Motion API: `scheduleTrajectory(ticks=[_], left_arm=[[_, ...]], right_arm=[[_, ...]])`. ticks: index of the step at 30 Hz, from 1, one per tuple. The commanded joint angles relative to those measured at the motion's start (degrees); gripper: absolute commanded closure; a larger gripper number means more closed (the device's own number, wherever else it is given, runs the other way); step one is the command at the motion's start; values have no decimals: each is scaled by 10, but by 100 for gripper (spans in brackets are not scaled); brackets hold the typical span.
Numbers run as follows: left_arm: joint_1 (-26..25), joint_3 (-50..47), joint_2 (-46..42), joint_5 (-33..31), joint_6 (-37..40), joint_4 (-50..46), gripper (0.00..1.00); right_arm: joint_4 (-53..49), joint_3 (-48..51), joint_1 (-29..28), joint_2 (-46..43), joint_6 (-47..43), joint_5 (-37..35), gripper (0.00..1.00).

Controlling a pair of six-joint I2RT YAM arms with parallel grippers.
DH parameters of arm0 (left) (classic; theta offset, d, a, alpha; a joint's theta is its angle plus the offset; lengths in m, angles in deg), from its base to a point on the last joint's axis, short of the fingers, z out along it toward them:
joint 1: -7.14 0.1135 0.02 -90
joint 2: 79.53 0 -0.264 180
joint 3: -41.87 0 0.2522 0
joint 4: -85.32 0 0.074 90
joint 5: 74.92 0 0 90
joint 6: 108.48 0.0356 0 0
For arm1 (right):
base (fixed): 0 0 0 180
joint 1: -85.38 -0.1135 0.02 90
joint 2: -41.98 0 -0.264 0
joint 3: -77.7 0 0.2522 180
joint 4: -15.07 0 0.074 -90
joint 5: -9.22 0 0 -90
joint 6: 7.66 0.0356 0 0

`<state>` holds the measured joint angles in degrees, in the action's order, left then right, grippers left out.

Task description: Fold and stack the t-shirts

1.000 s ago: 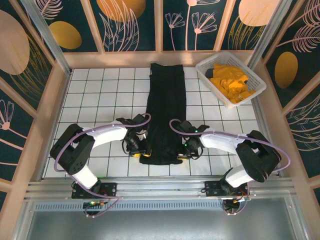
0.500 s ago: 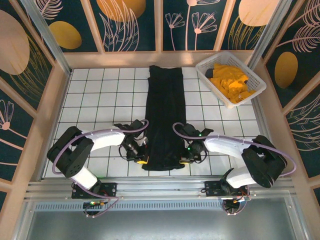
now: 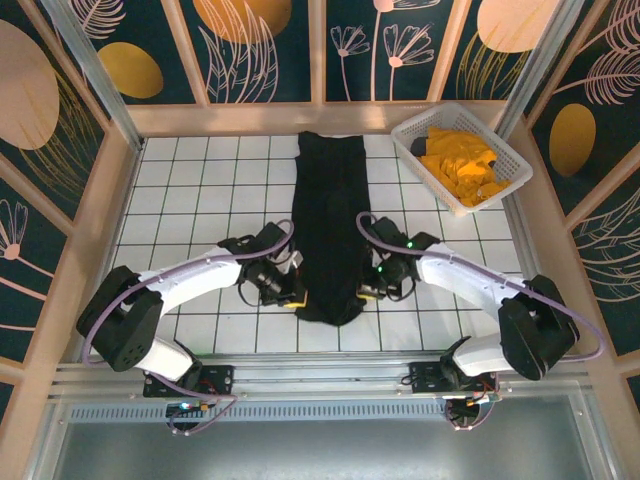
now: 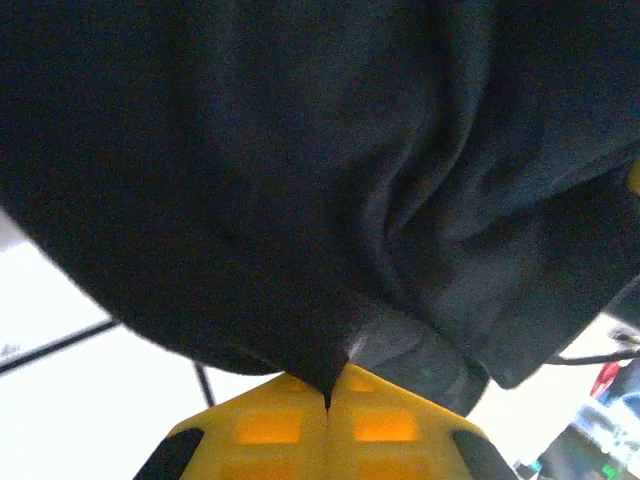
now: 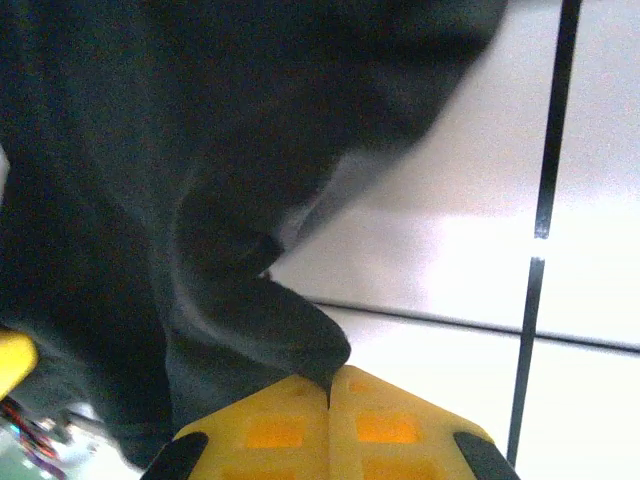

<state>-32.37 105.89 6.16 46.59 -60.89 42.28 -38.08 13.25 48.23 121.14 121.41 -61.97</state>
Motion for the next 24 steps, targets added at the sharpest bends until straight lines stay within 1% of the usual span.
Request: scheduleTrajectory(ticks=[1,4,5,7,10,15,18,24], left_arm=[[40,30,-14,-55,-32,45,100],[74,51,-1,-74,-55,87,100],[83,75,11,-78,-61,95,100],[94,111,44,-76,-65,107,100],[103,164,96,-82,-66,114,100],[127,208,160,-103,-65,114,100],[145,233,193,-101,-66,123,100],[161,315,272,-93,-50,117,100]], right_arm=[[-25,-73,41,32,-19,-22,100],[-20,-122,55,73,-23,-26,100],[-14,-142,77,90,-23,-27,100],[-5,-181,92,120,-22,-28,100],[-6,-243,107,179,-27,-37,100],[7,-310,138,253,-24,-54,100],[15,-356,150,289,-24,-54,100],[-3,-451,173,368,-34,-56,100]])
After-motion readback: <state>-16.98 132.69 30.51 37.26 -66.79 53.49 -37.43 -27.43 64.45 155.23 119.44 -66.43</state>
